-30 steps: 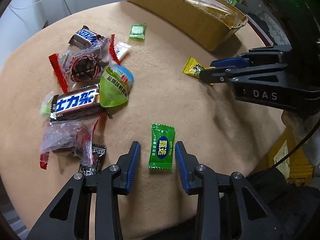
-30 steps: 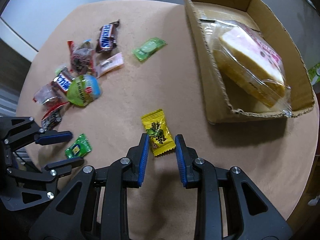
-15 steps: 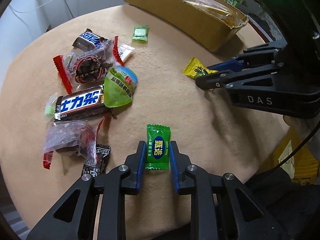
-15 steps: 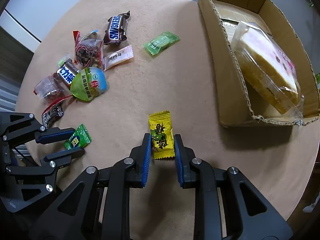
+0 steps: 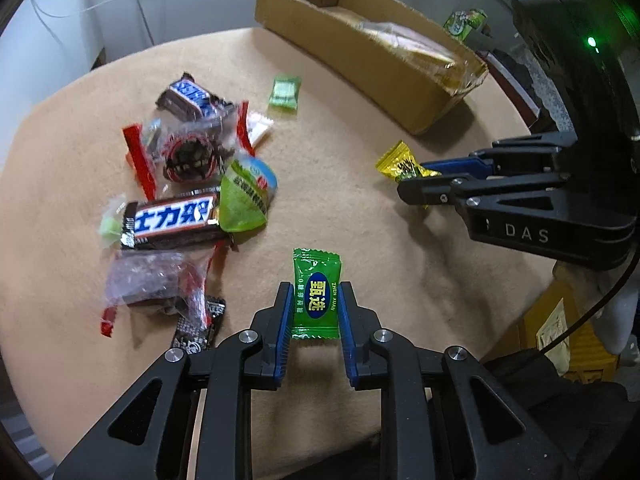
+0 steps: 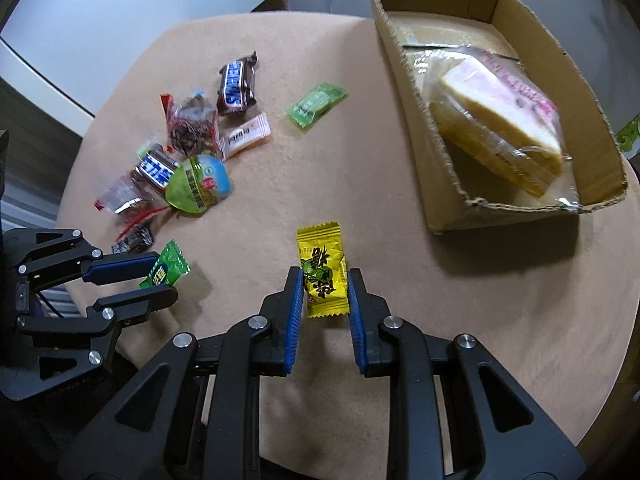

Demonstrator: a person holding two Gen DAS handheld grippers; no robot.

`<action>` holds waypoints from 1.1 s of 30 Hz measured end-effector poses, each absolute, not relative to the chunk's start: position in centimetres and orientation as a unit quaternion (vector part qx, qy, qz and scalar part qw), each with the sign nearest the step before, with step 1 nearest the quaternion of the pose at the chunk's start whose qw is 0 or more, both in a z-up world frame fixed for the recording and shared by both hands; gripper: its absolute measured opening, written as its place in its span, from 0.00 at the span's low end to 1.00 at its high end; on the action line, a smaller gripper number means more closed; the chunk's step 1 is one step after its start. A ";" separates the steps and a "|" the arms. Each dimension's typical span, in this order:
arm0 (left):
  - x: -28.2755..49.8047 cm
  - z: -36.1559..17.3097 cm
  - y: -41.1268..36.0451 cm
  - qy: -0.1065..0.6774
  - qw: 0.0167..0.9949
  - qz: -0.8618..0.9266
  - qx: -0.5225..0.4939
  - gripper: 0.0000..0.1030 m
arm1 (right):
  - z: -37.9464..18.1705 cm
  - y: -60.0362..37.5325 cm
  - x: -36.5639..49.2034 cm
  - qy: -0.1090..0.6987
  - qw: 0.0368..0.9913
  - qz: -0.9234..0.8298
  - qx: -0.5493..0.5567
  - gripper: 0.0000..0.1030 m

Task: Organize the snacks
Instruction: 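Carry both candies over the box and open both tools to drop them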

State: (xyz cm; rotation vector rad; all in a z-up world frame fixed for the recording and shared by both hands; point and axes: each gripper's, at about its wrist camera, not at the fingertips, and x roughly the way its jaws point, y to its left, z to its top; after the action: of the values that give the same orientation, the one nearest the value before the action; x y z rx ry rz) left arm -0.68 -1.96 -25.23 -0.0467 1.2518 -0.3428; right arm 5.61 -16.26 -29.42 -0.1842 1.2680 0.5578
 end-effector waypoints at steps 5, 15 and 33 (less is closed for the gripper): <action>-0.1 -23.9 -1.5 0.573 0.803 -0.162 -0.029 0.20 | -28.0 -17.6 5.9 0.573 0.777 0.254 -0.067 0.22; 3.2 -21.1 -1.7 0.544 0.821 -0.172 -0.028 0.20 | -22.9 -19.8 6.5 0.540 0.807 0.238 -0.041 0.22; 11.8 -18.4 -4.5 0.507 0.841 -0.188 -0.015 0.20 | -21.1 -24.5 12.4 0.523 0.834 0.175 -0.011 0.22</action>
State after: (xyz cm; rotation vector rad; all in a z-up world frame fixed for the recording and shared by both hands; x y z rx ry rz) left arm 11.85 -4.46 -18.44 -0.0310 1.0725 -0.3976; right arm 12.43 -24.46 -21.14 -0.0231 1.1085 0.3717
